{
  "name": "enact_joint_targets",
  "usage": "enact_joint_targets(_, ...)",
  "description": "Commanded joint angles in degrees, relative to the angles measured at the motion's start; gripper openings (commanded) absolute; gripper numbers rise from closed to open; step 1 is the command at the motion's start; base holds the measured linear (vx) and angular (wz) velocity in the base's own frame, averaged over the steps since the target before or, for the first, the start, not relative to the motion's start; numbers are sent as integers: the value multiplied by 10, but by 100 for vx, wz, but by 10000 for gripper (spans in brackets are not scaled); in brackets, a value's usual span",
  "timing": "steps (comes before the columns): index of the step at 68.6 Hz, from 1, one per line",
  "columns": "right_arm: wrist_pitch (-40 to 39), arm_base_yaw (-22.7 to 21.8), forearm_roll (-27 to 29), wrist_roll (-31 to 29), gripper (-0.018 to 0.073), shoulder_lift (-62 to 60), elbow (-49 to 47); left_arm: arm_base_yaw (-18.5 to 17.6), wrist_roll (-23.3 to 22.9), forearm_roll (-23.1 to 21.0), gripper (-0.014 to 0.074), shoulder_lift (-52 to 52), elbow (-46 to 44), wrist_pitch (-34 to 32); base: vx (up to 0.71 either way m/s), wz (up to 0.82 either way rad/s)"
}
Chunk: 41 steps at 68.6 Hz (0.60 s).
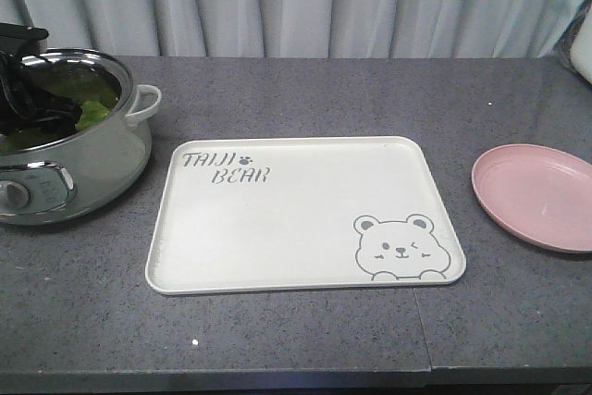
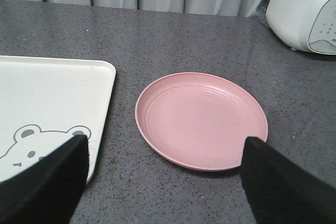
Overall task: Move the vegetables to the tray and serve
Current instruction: 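Lower the left gripper into the pot and grasp a lettuce leaf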
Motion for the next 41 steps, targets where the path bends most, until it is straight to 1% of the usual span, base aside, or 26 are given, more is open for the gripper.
enact_joint_targets(1, -40, -3, -9, 0, 582, 6, -18, -8, -1, 7, 546, -25, -17, -23, 0, 0)
enact_joint_targets(7, -40, -3, -9, 0, 582, 6, -18, -8, -11, 25, 487, -19, -17, -24, 0, 0)
enact_joint_targets(11, -40, -3, -9, 0, 582, 6, -18, -8, -22, 38, 422, -17, -17, -27, 0, 0)
enact_joint_targets(15, -40, -3, -9, 0, 582, 6, -18, -8, -22, 38, 374, -17, -17, -36, 0, 0)
enact_joint_targets(24, -39, -3, -9, 0, 582, 6, -18, -8, -22, 38, 229, -17, -17, -59, 0, 0)
enact_joint_targets(31, -38, -3, -9, 0, 582, 6, -18, -8, -22, 38, 125, -17, -17, -63, 0, 0)
enact_joint_targets(41, -38, -3, -9, 0, 582, 6, -18, -8, -22, 34, 8, -21, -17, -63, 0, 0)
